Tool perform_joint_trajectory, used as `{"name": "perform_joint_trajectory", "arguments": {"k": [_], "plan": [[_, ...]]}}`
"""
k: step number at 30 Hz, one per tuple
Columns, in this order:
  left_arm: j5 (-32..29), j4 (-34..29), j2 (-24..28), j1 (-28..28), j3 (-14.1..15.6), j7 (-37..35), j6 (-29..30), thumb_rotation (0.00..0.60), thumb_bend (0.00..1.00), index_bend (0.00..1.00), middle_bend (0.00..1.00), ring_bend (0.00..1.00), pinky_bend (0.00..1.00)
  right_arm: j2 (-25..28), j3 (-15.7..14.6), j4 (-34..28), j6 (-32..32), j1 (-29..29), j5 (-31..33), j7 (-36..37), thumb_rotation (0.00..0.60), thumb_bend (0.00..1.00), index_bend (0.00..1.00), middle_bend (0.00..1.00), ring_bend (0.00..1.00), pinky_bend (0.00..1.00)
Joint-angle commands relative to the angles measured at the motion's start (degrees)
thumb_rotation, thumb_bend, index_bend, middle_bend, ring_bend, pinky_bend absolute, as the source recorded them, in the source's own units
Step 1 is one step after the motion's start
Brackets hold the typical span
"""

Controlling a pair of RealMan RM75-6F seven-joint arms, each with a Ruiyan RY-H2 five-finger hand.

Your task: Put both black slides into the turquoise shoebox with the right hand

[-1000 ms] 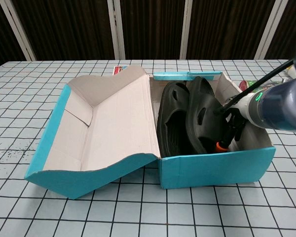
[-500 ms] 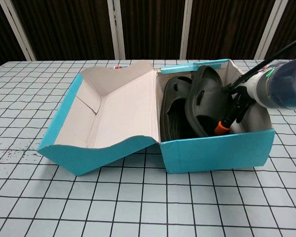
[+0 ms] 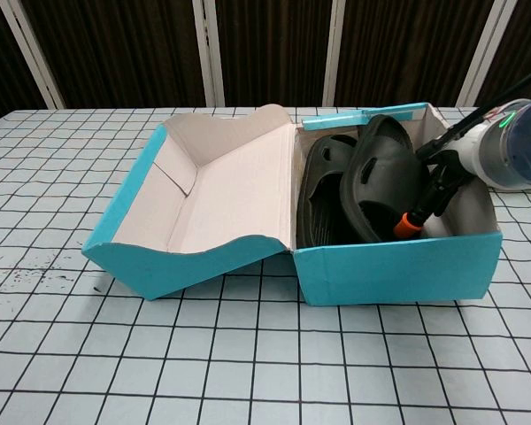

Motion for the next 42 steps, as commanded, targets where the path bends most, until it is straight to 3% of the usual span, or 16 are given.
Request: {"name": "perform_joint_trajectory", "arguments": {"k": [1,8,14,42], "plan": [[0.0,0.1,0.0,0.0,0.0,-0.2,-0.1,0.6,0.37,0.08,0.0,0.0,0.09,0.0,0.0,-0.3,-0.6,-0.2,-0.1,0.0,0.6,0.36,0.04,0.12,0.15,0.1],[-0.1,0.2,0.0,-0.1,0.0,-0.3,-0.2,0.6,0.37,0.08,0.0,0.0,0.09,-0.4,-0.7,-0.7,-2.9,-0.4,-1.6,0.5,0.6,0.25,0.04,0.11,0.15,0.1],[-0.2,0.2,0.1,0.0,-0.1,-0.5,-0.2,0.6,0.37,0.08,0.0,0.0,0.09,-0.2,-2.0,-0.7,-4.5,-0.4,-3.0,0.1,0.6,0.12,0.0,0.02,0.11,0.09],[0.2,-0.1,0.0,-0.1,0.1,0.2,0.0,0.6,0.37,0.08,0.0,0.0,0.09,5.9,-4.9,-5.2,-10.5,-2.4,-6.1,2.4,0.6,0.05,0.0,0.0,0.1,0.08]]}}
